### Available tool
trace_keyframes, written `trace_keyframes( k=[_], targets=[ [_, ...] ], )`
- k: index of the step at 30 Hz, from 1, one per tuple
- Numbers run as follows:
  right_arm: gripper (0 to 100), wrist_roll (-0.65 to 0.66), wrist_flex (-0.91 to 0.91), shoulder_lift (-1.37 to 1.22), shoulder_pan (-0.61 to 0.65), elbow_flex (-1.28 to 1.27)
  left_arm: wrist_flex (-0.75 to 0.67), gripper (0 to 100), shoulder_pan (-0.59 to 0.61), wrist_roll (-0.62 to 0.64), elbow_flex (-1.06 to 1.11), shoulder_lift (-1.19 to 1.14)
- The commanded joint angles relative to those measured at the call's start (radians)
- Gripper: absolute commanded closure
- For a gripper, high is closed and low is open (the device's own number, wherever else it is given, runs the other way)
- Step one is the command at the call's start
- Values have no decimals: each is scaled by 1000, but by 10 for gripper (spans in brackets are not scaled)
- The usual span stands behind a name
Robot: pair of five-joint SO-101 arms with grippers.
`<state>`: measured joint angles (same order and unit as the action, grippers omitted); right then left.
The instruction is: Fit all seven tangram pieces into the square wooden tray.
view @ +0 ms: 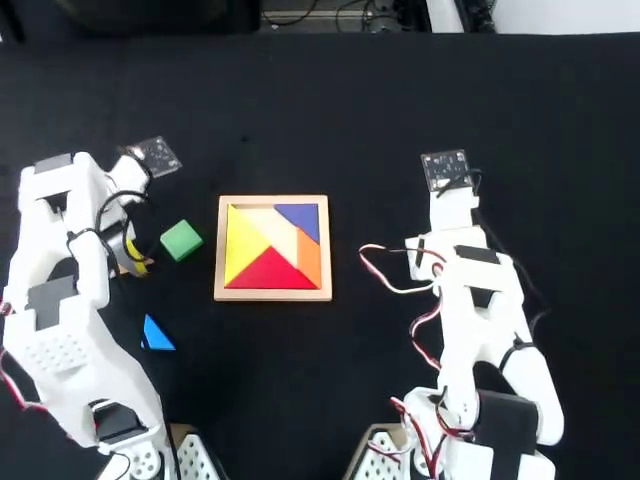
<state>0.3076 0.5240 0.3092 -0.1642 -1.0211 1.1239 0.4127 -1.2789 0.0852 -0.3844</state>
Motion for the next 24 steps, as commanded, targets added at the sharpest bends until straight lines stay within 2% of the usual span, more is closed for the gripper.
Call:
trace_keyframes(
  k=[1,4,11,17,24],
  targets=[
    [917,8,-21,-4,14,21,43,664,-7,-11,-85,86],
    [917,8,-21,-4,14,21,44,664,-12,-15,-76,129],
    [917,8,-21,-4,14,21,35,664,-10,-117,13,193],
    [917,8,-21,-4,15,21,34,664,-12,-144,12,152],
    [917,8,-21,-4,15,21,-54,664,-5,-141,19,63]
  ],
)
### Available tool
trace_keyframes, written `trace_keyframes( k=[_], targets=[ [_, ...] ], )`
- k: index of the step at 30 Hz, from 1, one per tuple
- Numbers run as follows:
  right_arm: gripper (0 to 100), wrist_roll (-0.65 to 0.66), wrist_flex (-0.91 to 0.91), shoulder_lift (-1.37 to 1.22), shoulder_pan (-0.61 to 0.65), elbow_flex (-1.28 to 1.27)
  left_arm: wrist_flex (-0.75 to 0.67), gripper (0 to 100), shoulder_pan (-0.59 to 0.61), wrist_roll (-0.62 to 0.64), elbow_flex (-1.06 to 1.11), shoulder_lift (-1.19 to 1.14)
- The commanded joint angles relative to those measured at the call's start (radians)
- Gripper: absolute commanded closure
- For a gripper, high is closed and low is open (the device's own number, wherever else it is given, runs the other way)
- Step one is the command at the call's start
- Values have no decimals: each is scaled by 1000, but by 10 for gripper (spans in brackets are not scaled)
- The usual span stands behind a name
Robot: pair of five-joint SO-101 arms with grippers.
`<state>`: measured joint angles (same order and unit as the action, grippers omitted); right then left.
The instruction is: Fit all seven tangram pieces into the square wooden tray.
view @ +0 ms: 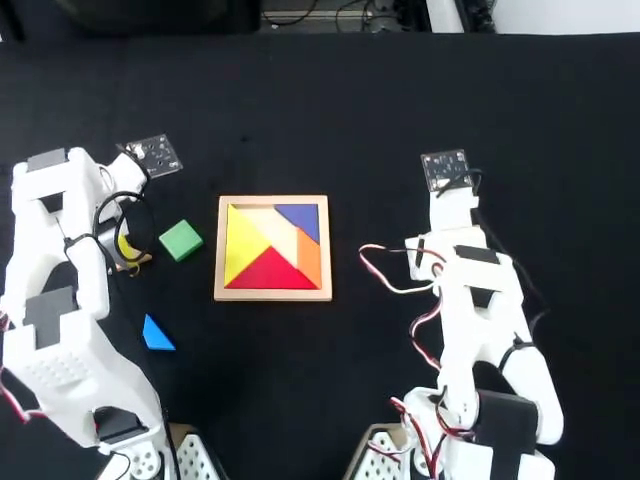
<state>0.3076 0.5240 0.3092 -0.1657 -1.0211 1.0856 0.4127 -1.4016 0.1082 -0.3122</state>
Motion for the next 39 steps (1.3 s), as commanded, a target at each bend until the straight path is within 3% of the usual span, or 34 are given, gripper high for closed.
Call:
trace_keyframes(
  k=[1,14,26,39],
  targets=[
    [917,8,-21,-4,17,21,-15,664,-7,-18,-4,-21],
    [917,8,-21,-4,17,21,-64,664,50,-18,-5,-66],
    [917,8,-21,-4,17,19,-60,670,25,38,-4,-69],
    [917,8,-21,-4,17,19,-60,845,19,40,51,-69]
  ],
)
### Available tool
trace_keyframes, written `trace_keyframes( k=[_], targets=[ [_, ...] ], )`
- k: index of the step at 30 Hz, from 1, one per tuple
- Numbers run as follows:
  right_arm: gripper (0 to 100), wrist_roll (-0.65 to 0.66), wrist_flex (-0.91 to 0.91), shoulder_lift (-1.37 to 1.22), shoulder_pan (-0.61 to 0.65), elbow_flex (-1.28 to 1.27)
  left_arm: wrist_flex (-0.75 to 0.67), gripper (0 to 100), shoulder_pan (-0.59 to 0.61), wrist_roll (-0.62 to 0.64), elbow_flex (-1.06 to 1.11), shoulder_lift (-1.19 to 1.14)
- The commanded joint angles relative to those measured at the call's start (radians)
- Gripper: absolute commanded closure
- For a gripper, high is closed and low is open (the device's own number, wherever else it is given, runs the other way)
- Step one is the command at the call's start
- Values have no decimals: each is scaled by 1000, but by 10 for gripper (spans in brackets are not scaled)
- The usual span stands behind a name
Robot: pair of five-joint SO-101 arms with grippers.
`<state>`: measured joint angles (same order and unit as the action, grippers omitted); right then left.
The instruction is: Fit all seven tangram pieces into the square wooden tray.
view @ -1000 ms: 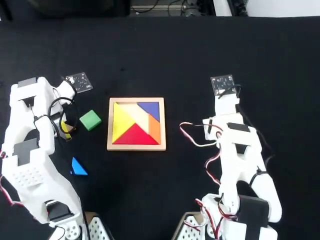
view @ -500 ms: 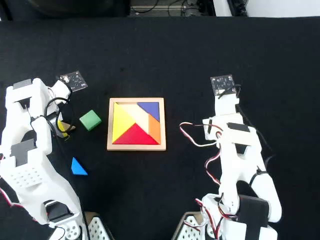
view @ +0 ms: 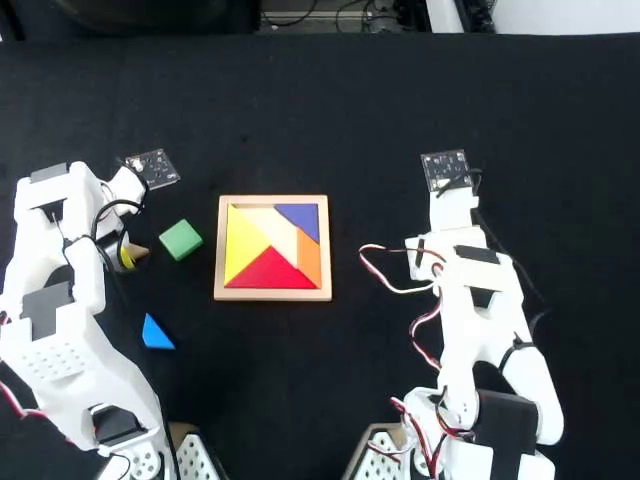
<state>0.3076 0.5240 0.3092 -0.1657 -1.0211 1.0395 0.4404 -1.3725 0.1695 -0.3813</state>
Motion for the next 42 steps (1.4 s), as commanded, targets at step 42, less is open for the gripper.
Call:
trace_keyframes(
  k=[42],
  targets=[
    [917,38,-21,-4,35,16,373,712,-88,66,-154,164]
  ],
)
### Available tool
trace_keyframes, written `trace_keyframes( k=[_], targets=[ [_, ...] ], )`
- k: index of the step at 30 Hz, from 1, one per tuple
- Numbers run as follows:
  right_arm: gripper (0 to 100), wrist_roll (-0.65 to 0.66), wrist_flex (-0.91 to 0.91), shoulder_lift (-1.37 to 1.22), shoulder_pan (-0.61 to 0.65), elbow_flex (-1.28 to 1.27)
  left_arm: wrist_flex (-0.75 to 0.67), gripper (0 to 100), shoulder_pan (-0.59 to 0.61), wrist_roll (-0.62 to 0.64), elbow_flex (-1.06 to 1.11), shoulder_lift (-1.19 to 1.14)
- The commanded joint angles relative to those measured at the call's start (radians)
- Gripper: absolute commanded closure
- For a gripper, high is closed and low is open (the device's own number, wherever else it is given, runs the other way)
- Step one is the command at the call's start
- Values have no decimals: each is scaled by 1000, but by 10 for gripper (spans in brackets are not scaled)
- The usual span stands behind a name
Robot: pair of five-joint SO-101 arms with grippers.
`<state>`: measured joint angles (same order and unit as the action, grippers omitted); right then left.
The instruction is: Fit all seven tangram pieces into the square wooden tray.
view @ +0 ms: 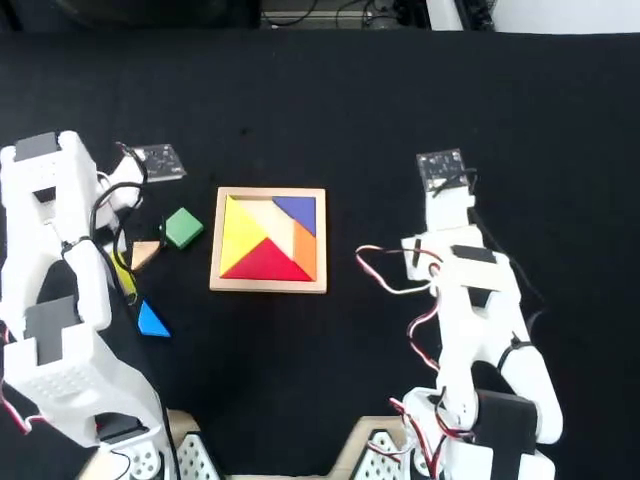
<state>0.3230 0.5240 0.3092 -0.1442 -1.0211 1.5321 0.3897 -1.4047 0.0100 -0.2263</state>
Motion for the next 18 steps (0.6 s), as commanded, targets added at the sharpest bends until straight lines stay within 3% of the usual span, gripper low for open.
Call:
trace_keyframes(
  k=[1,4,12,18],
  targets=[
    [917,25,-20,-4,14,16,-186,711,-50,180,25,-5],
    [917,26,-20,-4,14,16,-318,707,-70,359,67,-58],
    [917,28,-20,-4,15,16,-348,711,-97,388,74,-160],
    [917,28,-20,-4,15,16,-350,711,-56,491,10,-167]
  ],
)
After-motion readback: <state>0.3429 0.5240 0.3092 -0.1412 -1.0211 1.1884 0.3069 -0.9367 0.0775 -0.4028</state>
